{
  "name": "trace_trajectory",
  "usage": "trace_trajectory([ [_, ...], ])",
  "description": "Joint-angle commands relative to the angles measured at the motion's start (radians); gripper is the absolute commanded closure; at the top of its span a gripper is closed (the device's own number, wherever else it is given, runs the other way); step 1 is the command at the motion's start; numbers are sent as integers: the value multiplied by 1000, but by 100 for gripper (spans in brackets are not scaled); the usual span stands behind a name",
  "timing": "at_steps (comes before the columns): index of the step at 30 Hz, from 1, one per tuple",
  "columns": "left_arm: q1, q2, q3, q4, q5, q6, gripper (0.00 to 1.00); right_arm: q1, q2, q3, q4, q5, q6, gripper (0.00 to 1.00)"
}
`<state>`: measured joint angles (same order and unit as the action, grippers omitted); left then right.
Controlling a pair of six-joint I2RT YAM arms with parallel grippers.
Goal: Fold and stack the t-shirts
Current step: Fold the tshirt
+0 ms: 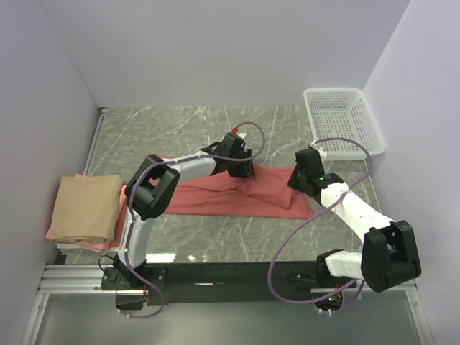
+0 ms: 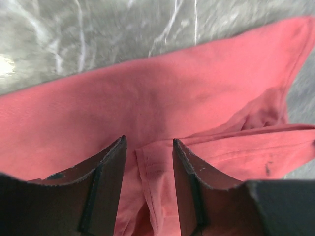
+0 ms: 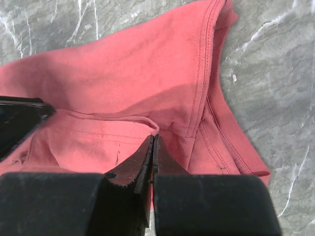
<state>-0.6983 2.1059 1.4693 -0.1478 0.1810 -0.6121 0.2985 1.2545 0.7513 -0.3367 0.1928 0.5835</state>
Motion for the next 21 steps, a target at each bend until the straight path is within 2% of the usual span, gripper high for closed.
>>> trace_trajectory([
  [1, -16, 29, 71, -61, 51, 49, 52, -1, 3, 20, 30, 8, 9, 98],
  [7, -21, 25, 63, -35, 92, 43, 55, -2, 0, 13, 34, 7, 9, 98],
  [14, -21, -4, 28, 2, 140, 37, 67, 1, -6, 3, 36, 4, 10, 98],
  [21, -17, -55, -16, 60, 123, 12, 77, -1, -10, 0, 39, 5, 12, 98],
])
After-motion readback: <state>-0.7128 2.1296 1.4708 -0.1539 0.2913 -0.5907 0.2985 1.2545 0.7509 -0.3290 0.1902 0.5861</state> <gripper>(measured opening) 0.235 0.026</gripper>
